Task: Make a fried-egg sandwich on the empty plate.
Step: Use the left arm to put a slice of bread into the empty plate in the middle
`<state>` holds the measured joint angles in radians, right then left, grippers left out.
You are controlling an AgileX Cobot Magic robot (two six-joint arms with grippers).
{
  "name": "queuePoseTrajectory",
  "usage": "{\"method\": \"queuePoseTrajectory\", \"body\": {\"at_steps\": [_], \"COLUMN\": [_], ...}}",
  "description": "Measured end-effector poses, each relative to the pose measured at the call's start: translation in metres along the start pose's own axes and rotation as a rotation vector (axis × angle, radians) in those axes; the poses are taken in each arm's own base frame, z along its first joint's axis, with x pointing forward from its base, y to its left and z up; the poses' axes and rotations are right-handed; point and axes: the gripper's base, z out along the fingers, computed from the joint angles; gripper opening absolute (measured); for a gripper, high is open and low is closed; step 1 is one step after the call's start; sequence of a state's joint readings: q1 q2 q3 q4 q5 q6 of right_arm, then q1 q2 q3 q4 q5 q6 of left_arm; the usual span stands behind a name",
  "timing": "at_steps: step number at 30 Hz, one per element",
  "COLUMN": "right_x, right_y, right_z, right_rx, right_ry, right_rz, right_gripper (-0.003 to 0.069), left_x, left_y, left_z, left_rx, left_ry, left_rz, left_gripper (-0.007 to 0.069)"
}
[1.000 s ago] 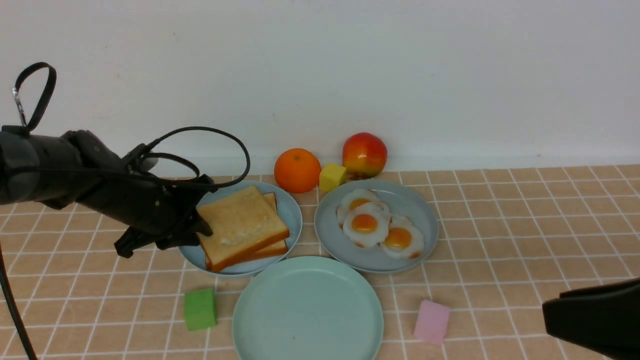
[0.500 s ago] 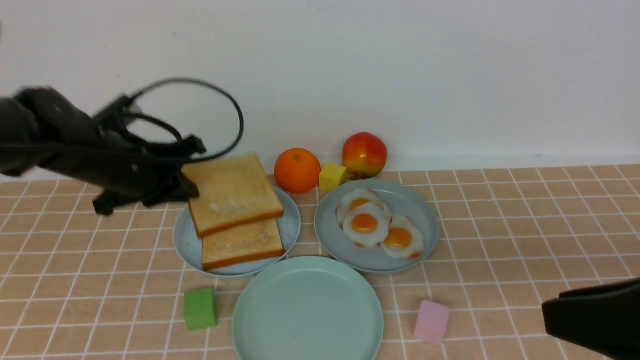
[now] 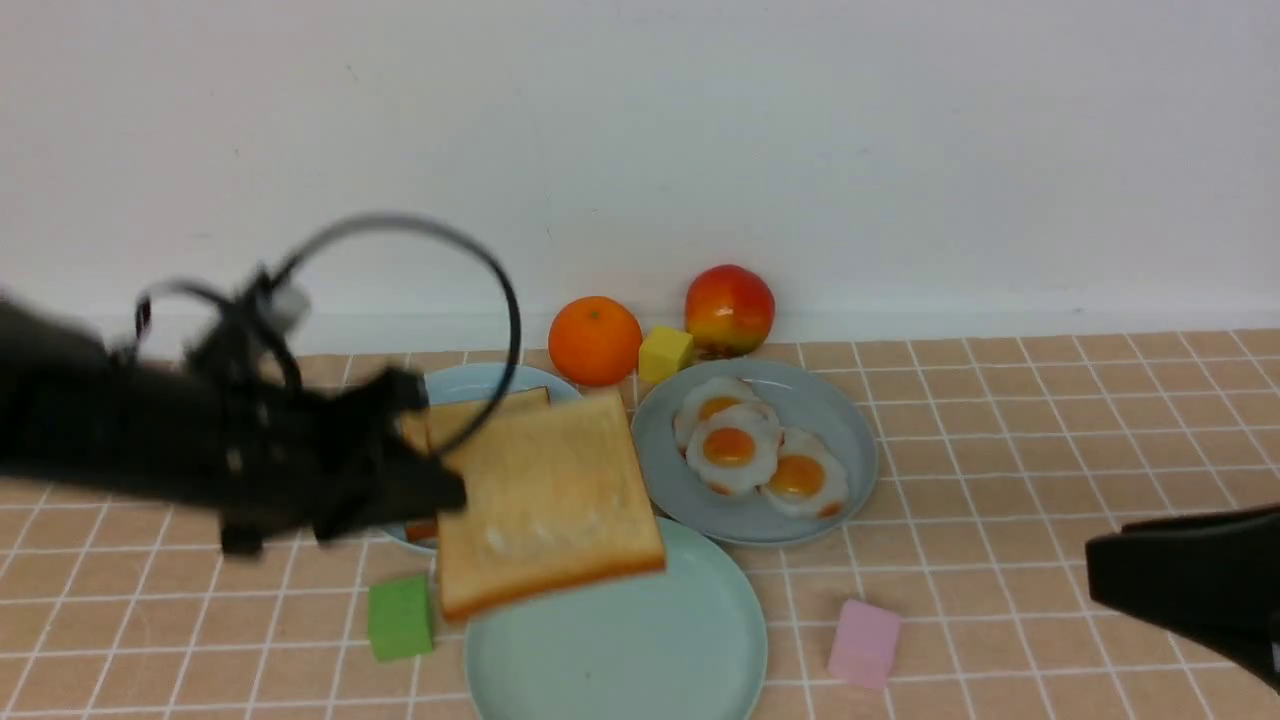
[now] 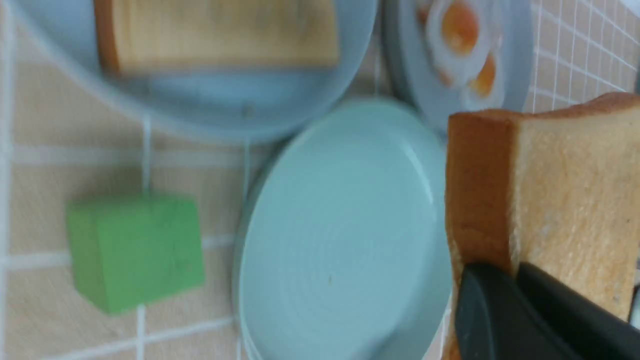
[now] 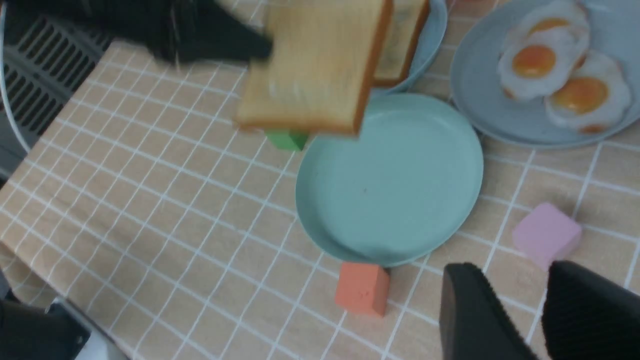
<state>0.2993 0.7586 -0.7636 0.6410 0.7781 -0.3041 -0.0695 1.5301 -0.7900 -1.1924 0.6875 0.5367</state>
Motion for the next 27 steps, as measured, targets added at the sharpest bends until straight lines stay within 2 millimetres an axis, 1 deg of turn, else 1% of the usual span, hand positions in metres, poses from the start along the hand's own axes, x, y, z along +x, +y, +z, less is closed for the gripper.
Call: {"method": "queuePoseTrajectory", "body": {"at_steps": [1,2,4,9,12,13,14,16,18,19,22,23,25,27], "right_x": [0.0,-0.001,-0.003,-0.004,-0.004,-0.004,-0.004,-0.004,-0.004,-0.004,-0.004,-0.004,-0.004,-0.004], "right_y": [0.0,0.0,-0.001,-0.001,-0.001,-0.001,-0.001,-0.002,-0.002,-0.002,-0.002,-0.002,-0.002,-0.002], "right_z": [0.0,0.0,0.0,0.0,0.0,0.0,0.0,0.0,0.0,0.0,0.0,0.0,0.0,0.0], "right_rx": [0.001,0.004,0.01,0.015,0.015,0.015,0.015,0.015,0.015,0.015,0.015,0.015,0.016,0.018], "right_ry": [-0.002,-0.012,-0.032,-0.048,-0.047,-0.047,-0.047,-0.047,-0.046,-0.046,-0.046,-0.046,-0.046,-0.045], "right_rz": [0.0,-0.001,-0.001,-0.001,-0.001,-0.001,-0.002,-0.003,-0.003,-0.003,-0.003,-0.003,-0.004,-0.006], "right_gripper": [0.0239,0.0239,0.0239,0.0239,0.0239,0.0239,0.0239,0.0239,0.0239,0.0239,0.0239,0.0239,0.0239,0.0239], "left_x": [0.0,0.007,0.012,0.013,0.014,0.015,0.015,0.016,0.015,0.015,0.011,0.011,0.004,-0.004], "left_y": [0.0,0.009,0.018,0.03,0.039,0.04,0.043,0.044,0.044,0.044,0.04,0.039,0.032,0.024], "left_z": [0.001,0.009,0.019,0.034,0.043,0.043,0.047,0.048,0.048,0.048,0.048,0.048,0.045,0.04], "left_rx": [-0.001,0.016,0.04,0.037,0.016,0.015,0.008,0.007,0.008,0.009,0.027,0.028,0.047,0.059], "left_ry": [0.002,0.014,0.043,0.074,0.101,0.103,0.114,0.117,0.117,0.118,0.113,0.112,0.092,0.067], "left_rz": [0.01,-0.012,0.003,0.016,0.003,0.003,-0.004,-0.006,-0.007,-0.007,0.003,0.004,0.022,0.054], "left_gripper": [0.0003,0.0003,0.0003,0.0013,0.0039,0.0041,0.0064,0.0082,0.0128,0.0137,0.024,0.024,0.0328,0.0375]}}
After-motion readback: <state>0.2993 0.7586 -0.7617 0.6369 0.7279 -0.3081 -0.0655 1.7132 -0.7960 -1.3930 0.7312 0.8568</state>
